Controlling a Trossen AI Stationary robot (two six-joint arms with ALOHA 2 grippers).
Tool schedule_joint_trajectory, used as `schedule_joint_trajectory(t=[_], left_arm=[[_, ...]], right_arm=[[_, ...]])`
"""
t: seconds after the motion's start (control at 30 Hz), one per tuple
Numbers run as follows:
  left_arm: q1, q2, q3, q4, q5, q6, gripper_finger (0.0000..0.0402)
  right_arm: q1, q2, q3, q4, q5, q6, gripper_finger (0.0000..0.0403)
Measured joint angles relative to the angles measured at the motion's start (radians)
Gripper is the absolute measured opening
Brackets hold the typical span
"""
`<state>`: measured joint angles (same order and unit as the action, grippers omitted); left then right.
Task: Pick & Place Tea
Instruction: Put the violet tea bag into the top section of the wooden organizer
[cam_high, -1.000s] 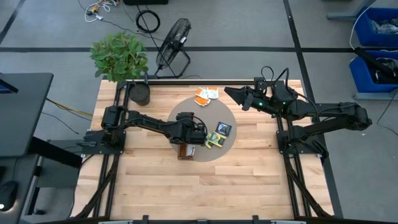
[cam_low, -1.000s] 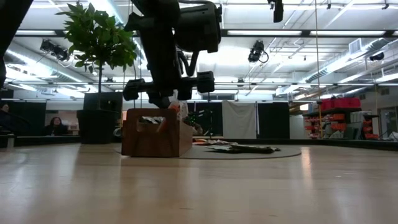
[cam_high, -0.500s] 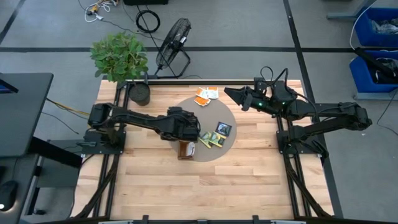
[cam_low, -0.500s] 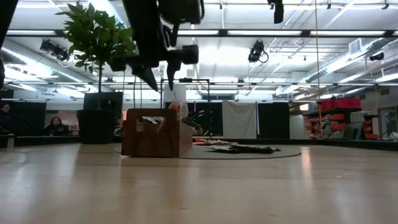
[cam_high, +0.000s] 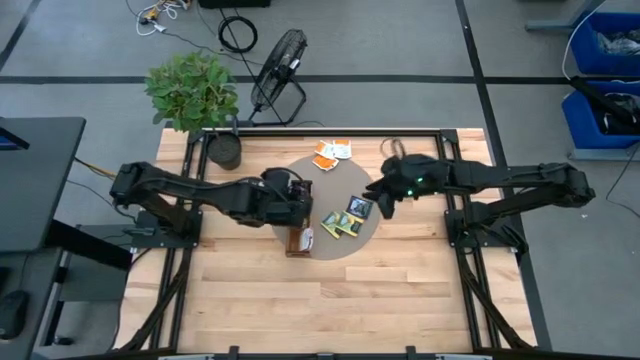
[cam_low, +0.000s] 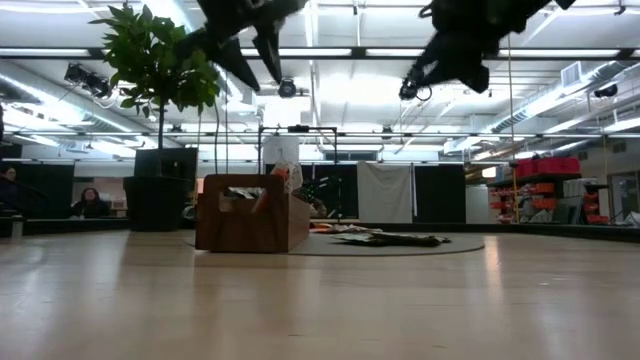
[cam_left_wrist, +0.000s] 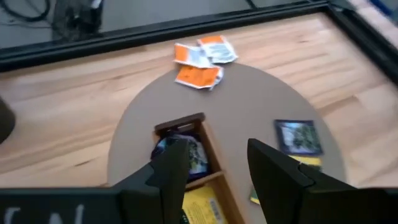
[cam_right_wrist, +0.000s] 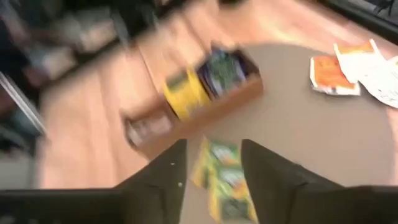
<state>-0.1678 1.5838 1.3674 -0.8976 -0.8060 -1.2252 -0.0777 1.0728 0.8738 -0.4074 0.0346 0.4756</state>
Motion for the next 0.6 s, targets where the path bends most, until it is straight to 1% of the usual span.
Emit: schedule_joint_trajectory(t=[0.17, 0.33, 0.47, 0.6], left_arm=[[-0.007, -0.034, 0.001, 0.018, 0.005, 0.054, 0.0172], [-0.012, -0.047, 0.001, 0.014, 0.058, 0.088, 0.0172], [-0.022, -0.048, 0.000, 0.015, 0.109, 0.110, 0.0172], [-0.036, -0.048, 0.000, 0.015, 0.125, 0.111, 0.0172]], right_arm=[[0.025, 0.102, 0.000, -0.061, 0.006, -0.214, 0.0223], [0.039, 0.239, 0.000, -0.107, 0.093, -0.273, 0.0275], [0.043, 0.339, 0.000, -0.101, 0.115, -0.330, 0.0293], [0.042, 0.435, 0.000, -0.111, 0.115, -0.385, 0.0294]])
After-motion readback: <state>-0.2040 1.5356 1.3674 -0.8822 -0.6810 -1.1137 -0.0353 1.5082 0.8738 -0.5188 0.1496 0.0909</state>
